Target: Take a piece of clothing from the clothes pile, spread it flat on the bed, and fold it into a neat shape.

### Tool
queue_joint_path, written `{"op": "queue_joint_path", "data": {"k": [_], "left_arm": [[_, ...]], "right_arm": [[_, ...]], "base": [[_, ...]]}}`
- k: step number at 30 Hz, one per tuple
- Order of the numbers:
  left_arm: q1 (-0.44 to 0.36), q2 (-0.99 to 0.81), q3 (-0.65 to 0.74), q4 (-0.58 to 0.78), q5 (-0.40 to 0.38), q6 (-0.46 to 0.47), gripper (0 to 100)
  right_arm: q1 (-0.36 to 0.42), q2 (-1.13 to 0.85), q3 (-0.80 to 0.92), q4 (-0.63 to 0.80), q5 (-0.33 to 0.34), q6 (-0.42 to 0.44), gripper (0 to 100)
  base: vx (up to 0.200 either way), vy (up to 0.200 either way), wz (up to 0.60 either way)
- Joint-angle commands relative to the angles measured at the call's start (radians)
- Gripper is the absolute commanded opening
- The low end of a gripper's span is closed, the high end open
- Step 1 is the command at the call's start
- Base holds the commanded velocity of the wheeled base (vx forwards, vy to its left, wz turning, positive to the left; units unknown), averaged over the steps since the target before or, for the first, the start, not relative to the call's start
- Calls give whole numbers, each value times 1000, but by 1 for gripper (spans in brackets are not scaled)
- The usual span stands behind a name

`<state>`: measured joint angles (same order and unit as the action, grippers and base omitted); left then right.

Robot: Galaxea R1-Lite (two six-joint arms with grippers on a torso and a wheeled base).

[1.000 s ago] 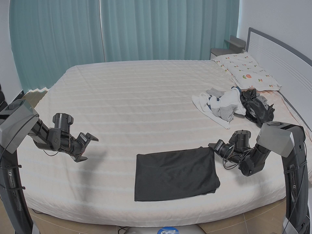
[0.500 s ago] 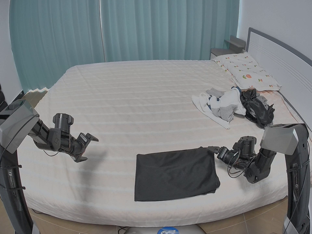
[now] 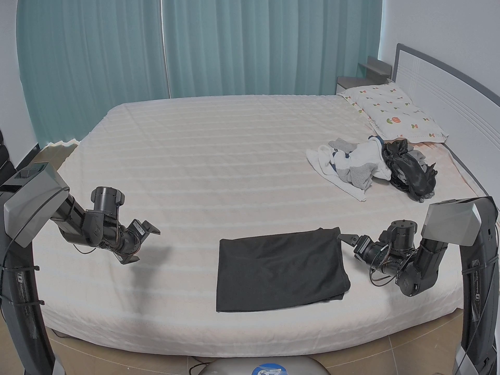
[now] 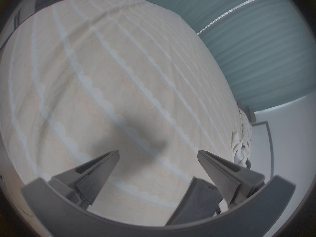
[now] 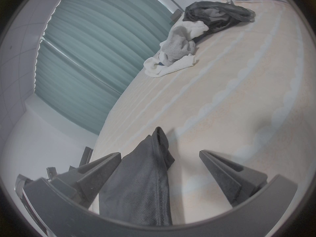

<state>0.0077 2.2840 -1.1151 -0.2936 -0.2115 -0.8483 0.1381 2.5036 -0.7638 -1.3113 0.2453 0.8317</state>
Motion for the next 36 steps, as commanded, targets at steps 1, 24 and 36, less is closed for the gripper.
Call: {"op": "queue_joint_path", "data": {"k": [1,24,36], "left_arm": [[2,2,5,1,-2,-2,100],[-120,-35,135,-203,-14,-5,100],[-149,6,155,-214,-58,190,100]], "right_arm": [[0,4,-3,0,0,3,100],[2,11,-9,-17,12,21,100],[5,17,-12,-20,12,23,100]], "base": [[0,0,0],[0,-157,0],[0,-50,0]]}}
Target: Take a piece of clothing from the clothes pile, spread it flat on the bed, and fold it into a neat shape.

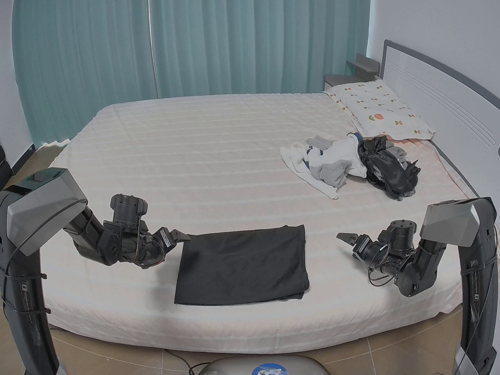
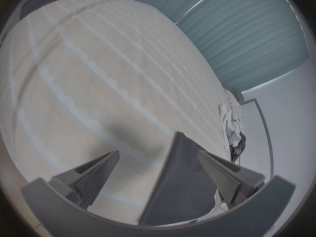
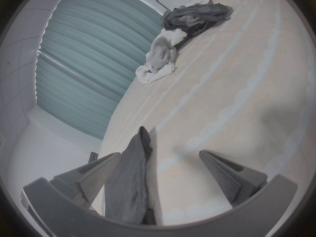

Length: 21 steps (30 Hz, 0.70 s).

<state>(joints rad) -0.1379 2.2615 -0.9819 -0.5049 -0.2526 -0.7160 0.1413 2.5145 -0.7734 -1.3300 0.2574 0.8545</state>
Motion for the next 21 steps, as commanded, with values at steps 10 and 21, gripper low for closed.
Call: {"op": "queue_joint_path", "data": {"k": [10,21], "left_arm": [[-35,72,49,-64,-10,130,100],[-98,95,63,-90,52,133,100]], "right_arm": [[3,9,-3,-12,0,0,100],[6,17,-6,-12,-1,-2,100]], "base": [[0,0,0],[0,0,0]]}}
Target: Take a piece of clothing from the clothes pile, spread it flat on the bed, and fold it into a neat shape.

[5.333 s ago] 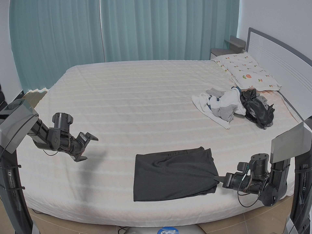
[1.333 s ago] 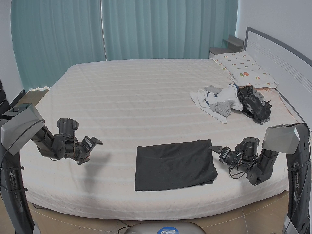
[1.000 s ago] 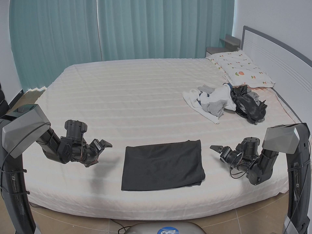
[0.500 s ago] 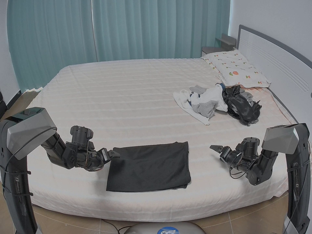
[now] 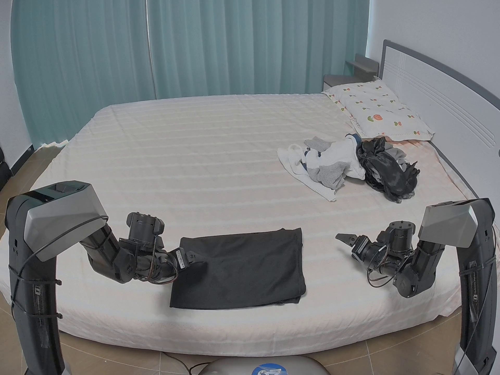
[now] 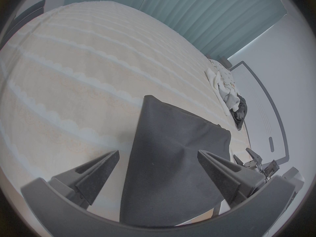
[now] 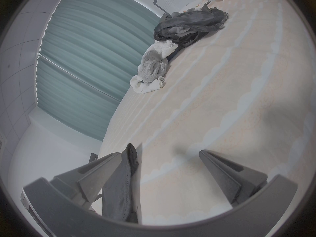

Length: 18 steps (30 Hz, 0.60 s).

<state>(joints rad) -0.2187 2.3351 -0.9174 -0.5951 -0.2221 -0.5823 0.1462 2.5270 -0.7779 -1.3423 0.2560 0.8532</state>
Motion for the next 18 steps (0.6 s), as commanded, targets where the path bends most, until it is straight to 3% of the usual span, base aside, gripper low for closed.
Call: {"op": "queue_joint_path", "data": {"k": [1,18], "left_arm": [[-21,23,-1,0,26,-1,100],[-22,39,3,-49,44,-4,100]], "right_arm": [[1,6,-4,0,0,0,100],[1,7,-8,0,-3,0,100]], "base": [[0,0,0],[0,0,0]]}}
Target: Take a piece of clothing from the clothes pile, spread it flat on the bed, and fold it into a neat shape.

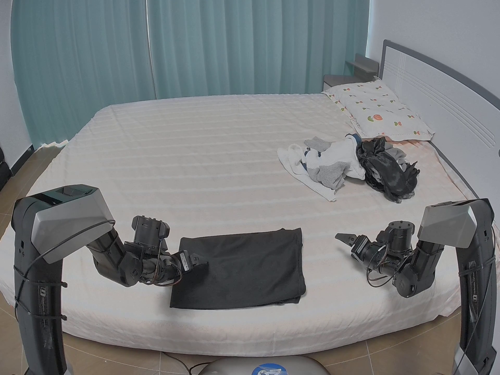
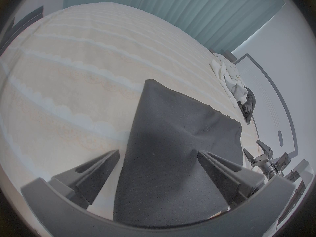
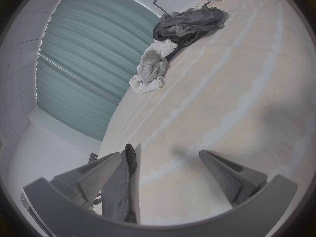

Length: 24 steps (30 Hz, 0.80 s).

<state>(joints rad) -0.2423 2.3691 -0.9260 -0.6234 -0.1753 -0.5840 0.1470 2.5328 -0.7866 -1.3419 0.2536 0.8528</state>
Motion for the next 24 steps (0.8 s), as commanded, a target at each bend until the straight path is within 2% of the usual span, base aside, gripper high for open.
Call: {"op": "queue_joint_path", "data": {"k": [1,2,21,24], "left_arm": [[2,7,15,-39,-3,-3,100],[2,9,16,-48,-1,-5,0],[12,7,39,-68,10,-17,0],[15,5,29,-70,27,-53,0]], "right_arm": [[0,1,1,0,-1,0,100],[0,1,1,0,-1,0,100],[0,1,3,-2,-4,0,100],[0,1,3,-2,-4,0,100]], "base": [[0,0,0],[0,0,0],[0,0,0],[0,0,0]]}}
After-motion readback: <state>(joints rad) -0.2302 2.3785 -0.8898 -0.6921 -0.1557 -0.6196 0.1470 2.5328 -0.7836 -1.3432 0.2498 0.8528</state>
